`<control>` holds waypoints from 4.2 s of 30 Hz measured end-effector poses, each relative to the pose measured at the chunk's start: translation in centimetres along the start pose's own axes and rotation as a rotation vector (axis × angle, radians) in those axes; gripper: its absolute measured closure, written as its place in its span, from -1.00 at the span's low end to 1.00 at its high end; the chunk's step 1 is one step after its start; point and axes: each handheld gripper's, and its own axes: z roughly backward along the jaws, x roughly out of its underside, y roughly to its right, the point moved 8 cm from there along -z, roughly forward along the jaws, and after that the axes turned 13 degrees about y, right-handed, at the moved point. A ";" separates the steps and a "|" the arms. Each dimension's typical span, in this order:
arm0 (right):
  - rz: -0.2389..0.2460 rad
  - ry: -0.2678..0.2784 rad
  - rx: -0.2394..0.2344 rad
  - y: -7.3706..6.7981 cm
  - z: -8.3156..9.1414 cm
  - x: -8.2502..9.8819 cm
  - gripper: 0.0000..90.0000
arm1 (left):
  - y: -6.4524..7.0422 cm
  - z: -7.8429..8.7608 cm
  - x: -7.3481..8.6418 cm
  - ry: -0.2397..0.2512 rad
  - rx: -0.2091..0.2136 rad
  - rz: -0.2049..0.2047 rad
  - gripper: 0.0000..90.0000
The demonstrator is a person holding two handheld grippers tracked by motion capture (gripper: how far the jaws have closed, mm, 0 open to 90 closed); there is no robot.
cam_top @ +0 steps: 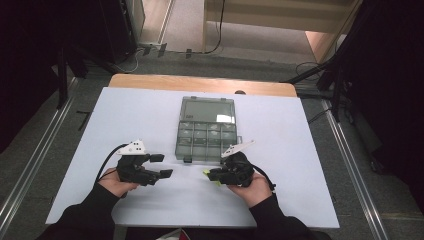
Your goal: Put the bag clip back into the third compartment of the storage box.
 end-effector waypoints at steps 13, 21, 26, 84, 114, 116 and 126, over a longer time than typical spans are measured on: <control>-0.013 0.049 0.021 1.0 1.0 -1.1 0.76 | -0.2 -0.3 0.0 -0.010 -0.007 0.002 -0.33; -0.020 0.060 0.024 1.2 1.3 -1.9 0.76 | -0.4 -0.2 0.1 -0.011 -0.012 0.011 -0.33; -0.024 0.066 0.021 1.5 1.5 -2.5 0.76 | -0.4 -0.2 0.1 -0.011 -0.017 0.005 -0.33; -0.083 0.070 0.093 5.6 0.3 -7.7 0.76 | -0.3 -0.3 0.3 -0.016 -0.012 -0.005 -0.33; -0.148 0.080 0.154 9.0 -1.8 -9.2 0.76 | -0.1 0.3 0.7 0.008 -0.035 0.005 -0.33; -0.156 0.081 0.163 9.3 -2.0 -9.3 0.75 | -0.1 0.4 0.8 0.009 -0.035 0.007 -0.33; -0.180 0.087 0.195 10.5 -3.0 -9.5 0.75 | -0.1 0.7 1.1 0.012 -0.044 0.007 -0.33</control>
